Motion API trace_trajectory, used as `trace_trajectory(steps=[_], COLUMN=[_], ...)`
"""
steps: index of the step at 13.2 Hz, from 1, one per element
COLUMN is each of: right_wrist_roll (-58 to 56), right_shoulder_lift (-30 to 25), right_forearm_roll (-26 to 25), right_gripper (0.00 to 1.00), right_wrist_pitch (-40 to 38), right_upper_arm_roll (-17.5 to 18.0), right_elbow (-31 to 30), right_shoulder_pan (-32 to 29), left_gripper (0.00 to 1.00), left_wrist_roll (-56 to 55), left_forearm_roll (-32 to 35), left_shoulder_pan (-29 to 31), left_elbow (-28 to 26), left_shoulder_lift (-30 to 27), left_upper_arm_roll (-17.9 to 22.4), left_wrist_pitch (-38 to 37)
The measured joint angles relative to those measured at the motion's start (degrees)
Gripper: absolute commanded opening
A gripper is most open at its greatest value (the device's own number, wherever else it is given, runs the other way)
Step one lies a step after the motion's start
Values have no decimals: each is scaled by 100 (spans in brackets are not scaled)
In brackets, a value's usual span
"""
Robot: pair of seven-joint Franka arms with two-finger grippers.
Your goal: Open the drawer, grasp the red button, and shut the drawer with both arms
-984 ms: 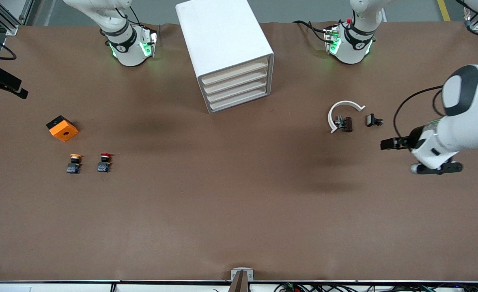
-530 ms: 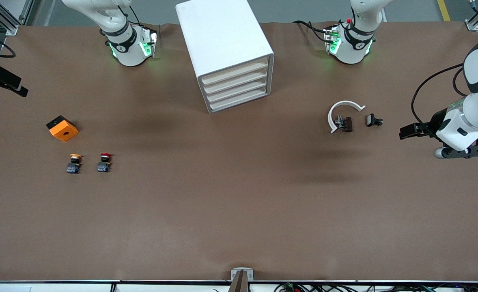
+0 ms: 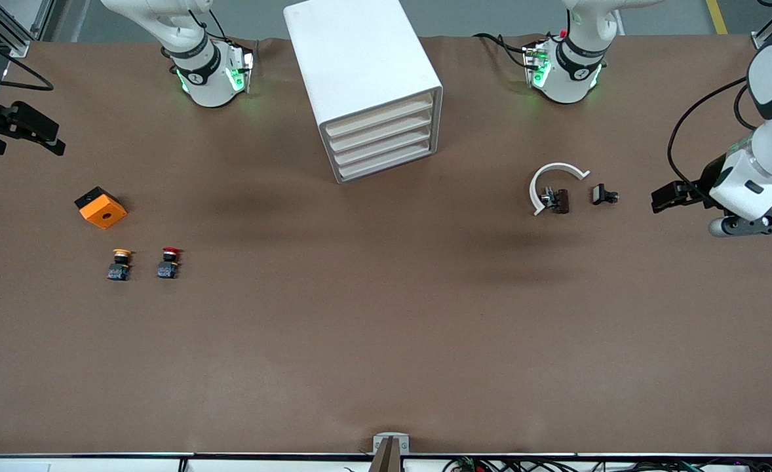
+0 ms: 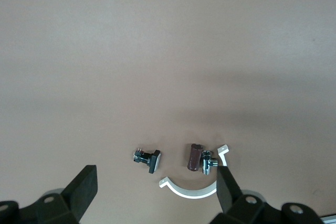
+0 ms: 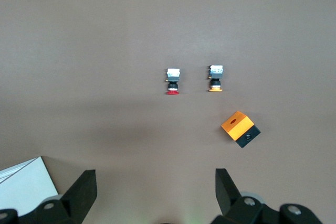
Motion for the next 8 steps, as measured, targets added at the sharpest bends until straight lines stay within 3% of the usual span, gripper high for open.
trace_trajectory(steps=[8], right_wrist_roll=[-145], right_shoulder_lift=[-92], right_forearm_roll=[-25], right_gripper=[100], right_wrist_pitch=[-7], right_upper_arm_roll=[-95], right_elbow=[-2], right_shoulder_pan=[-112], left_gripper=[100], left_wrist_roll=[-27], left_forearm_roll=[-2], left_shoulder_pan=[-238], left_elbow=[102], left_shoulder_lift=[-737], left_upper_arm_roll=[206], left_wrist_pitch=[-271])
